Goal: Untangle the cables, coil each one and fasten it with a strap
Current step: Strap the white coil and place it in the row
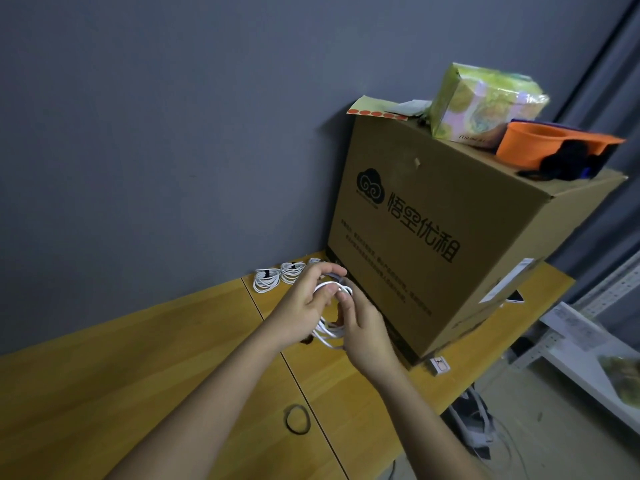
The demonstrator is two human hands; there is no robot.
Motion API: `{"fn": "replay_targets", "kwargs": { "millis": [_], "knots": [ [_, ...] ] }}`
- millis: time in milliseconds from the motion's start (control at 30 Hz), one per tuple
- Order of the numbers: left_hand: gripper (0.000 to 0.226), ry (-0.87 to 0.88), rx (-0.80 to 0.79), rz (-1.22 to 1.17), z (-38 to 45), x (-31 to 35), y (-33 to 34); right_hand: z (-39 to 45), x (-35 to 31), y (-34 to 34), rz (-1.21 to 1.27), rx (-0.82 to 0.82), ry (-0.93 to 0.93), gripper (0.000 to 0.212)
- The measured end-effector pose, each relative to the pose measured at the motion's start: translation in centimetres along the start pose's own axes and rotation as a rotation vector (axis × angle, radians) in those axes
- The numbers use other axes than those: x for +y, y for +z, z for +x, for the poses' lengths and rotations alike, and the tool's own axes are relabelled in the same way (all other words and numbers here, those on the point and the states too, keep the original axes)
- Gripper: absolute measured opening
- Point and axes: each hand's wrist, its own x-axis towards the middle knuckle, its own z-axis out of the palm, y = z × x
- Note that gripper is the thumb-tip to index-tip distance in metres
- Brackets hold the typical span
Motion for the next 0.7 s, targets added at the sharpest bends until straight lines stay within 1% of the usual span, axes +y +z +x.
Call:
{"fn": "replay_targets", "kwargs": {
  "millis": [100, 167, 233, 333, 567, 700],
  "knots": [
    [0.023, -0.008, -0.021, 0.006, 0.2, 0.0, 0.3, 0.2, 1.1, 0.3, -0.196, 0.099, -0.021, 0.03],
    [0.02, -0.024, -0.04, -0.02, 0.1, -0.1, 0.5, 0.1, 1.8, 0.5, -0.272, 0.119, -0.001, 0.03],
    [0.017, -0.045, -0.058, -0.034, -0.2, -0.3, 0.4, -0.1, 2.4, 0.3, -0.314, 0.123, -0.016, 0.031],
    [0.019, -0.054, -0.034, 0.018, -0.3, -0.3, 0.0, -0.4, 3.4, -0.5, -0.32, 0.124, -0.057, 0.032],
    [0.017, -0.115, 0.092, -0.101, 0.2, -0.1, 0.0, -0.8, 3.4, -1.8, -0.312, 0.036, -0.107, 0.033],
    [0.021, -0.111, 0.132, -0.052, 0.6, -0.1, -0.2, -1.3, 3.6, -2.1, -0.39, -0.085, -0.122, 0.043]
  ]
}}
